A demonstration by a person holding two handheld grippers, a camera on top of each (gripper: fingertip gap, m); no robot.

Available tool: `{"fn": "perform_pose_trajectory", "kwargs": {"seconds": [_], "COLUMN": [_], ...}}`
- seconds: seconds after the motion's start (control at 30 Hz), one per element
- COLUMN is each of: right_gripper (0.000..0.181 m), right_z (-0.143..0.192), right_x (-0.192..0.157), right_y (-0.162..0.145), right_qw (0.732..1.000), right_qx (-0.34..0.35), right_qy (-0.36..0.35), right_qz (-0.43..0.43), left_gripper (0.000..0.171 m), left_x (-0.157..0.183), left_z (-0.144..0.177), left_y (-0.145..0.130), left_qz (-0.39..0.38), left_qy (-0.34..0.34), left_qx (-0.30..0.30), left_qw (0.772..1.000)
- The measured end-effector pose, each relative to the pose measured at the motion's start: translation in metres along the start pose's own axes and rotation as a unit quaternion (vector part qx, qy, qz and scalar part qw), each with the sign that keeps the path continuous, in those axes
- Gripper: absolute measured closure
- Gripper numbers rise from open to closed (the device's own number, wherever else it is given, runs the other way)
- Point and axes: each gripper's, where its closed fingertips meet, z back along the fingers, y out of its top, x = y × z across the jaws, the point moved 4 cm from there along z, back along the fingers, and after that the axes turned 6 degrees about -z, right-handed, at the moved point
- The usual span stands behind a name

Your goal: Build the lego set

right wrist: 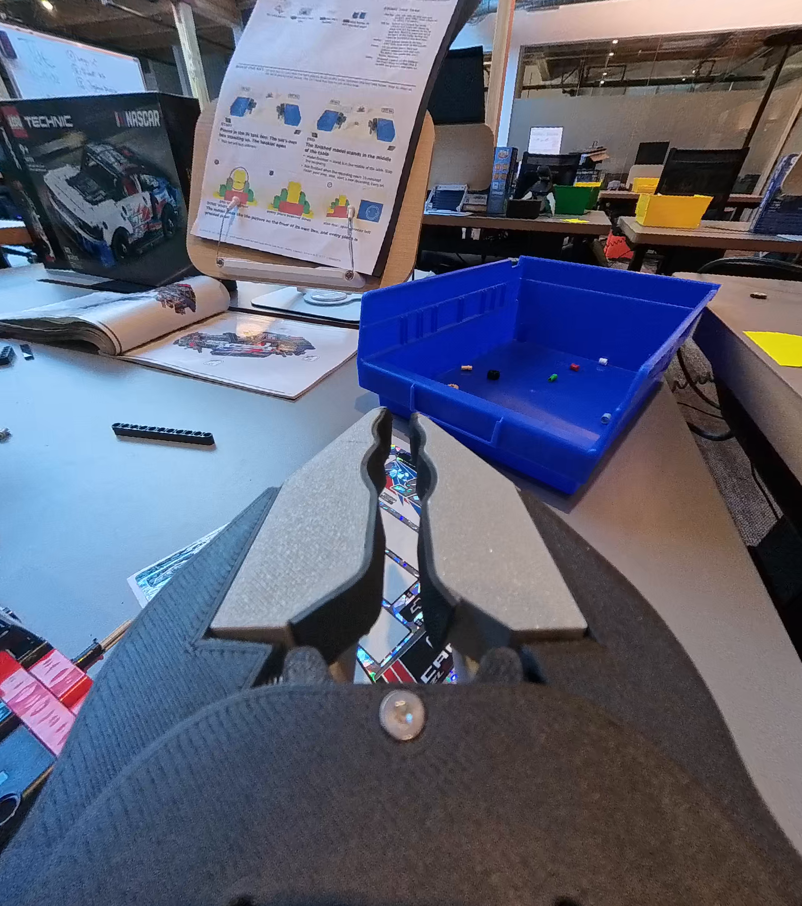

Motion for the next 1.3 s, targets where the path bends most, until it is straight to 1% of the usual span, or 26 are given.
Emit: {"fn": "perform_pose_trajectory", "kwargs": {"seconds": [0.17, 0.57, 0.7, 0.87, 0.97, 1.03, 1.1, 1.2, 1.3], "right_gripper": [0.177, 0.177, 0.177, 0.177, 0.177, 0.177, 0.177, 0.177, 0.177], "right_z": [0.000, 0.000, 0.000, 0.000, 0.000, 0.000, 0.000, 0.000, 0.000], "right_x": [0.000, 0.000, 0.001, 0.001, 0.000, 0.000, 0.000, 0.000, 0.000], "right_y": [0.000, 0.000, 0.000, 0.000, 0.000, 0.000, 0.000, 0.000, 0.000], "right_qw": [1.000, 1.000, 1.000, 1.000, 1.000, 1.000, 1.000, 1.000, 1.000], "right_qx": [-0.001, -0.002, -0.001, -0.001, -0.001, -0.001, -0.001, -0.001, -0.002], "right_qy": [0.001, 0.001, 0.002, 0.003, 0.003, 0.003, 0.002, 0.002, 0.002], "right_qz": [-0.001, -0.003, -0.004, -0.005, -0.004, -0.004, -0.004, -0.004, -0.003], "left_gripper": [0.169, 0.170, 0.170, 0.170, 0.170, 0.170, 0.170, 0.170, 0.170], "left_x": [-0.001, -0.001, 0.000, 0.001, 0.004, 0.012, 0.027, 0.058, 0.100], "left_z": [-0.005, -0.007, -0.006, -0.001, 0.009, 0.017, 0.024, 0.026, 0.018], "left_y": [-0.001, 0.005, 0.003, 0.002, 0.008, 0.017, 0.030, 0.055, 0.085], "left_qz": [0.001, 0.001, -0.001, 0.002, -0.004, -0.024, -0.062, -0.119, -0.169], "left_qy": [0.000, -0.005, -0.008, -0.005, 0.006, 0.014, 0.018, 0.017, -0.018], "left_qx": [-0.007, 0.002, -0.004, 0.002, 0.017, 0.032, 0.046, 0.058, 0.082], "left_qw": [1.000, 1.000, 1.000, 1.000, 1.000, 0.999, 0.997, 0.991, 0.982]}}
